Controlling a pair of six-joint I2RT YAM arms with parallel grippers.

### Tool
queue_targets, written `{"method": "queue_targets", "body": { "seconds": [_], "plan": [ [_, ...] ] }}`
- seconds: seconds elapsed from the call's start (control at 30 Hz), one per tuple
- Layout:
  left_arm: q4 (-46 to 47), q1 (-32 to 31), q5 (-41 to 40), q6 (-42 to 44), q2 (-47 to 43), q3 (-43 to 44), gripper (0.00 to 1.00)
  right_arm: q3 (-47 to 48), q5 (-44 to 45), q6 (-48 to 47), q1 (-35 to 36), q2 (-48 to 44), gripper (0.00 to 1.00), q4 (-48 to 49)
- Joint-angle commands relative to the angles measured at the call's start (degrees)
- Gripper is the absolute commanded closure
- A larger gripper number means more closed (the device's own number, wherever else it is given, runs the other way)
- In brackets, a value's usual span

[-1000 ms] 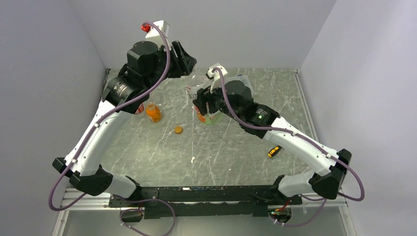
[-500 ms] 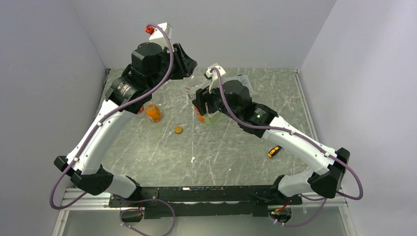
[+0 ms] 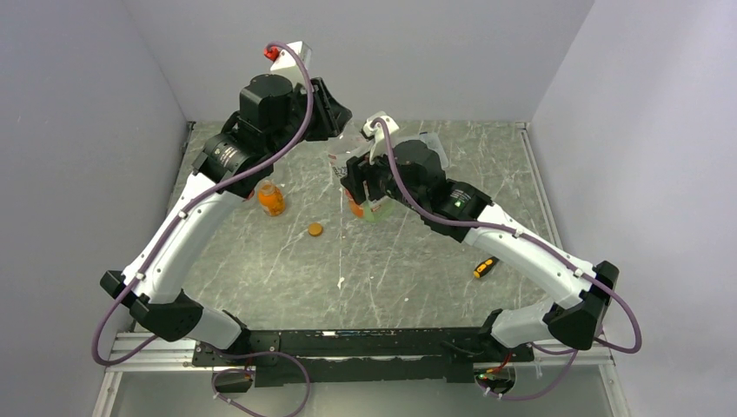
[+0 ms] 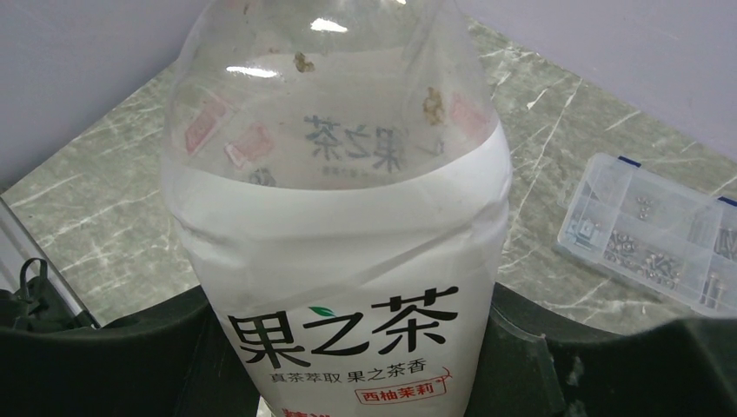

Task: Screw on the bottle caps
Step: Screw the bottle cap onto the plastic bottle.

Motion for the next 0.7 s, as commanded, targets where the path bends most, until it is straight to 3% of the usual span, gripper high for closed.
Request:
{"method": "queue_targets", "body": {
  "seconds": [0.0,0.13,0.33,0.5,0.67],
  "plan": [
    [0.20,-0.03,0.75,0.28,-0.48,0.21,0.83,3.39,-1.98,-0.74,0.18,-0.85,1.00,2.94],
    [0.41,0.02,1.84,0.99,-1.46,-0.31,0.99,2.56,-6.59,-1.02,-0.76,-1.54,1.00,3.02],
    [2.94,0.05,8.92,3.20,-3.79,-2.37,1.00,-0.11,-23.91,1.11,-7.13,-4.82,1.00,5.51],
    [8.75,0.18,20.50,5.38,-7.43,-6.73,1.00,-4.00,-47.16,5.92,-12.90,-8.74,1.00,13.37],
    [17.59,0.48,34.51,5.87,-11.54,-12.28,1.00,-6.32,-62.88,12.49,-14.88,-10.04,1.00,23.38]
  ]
}}
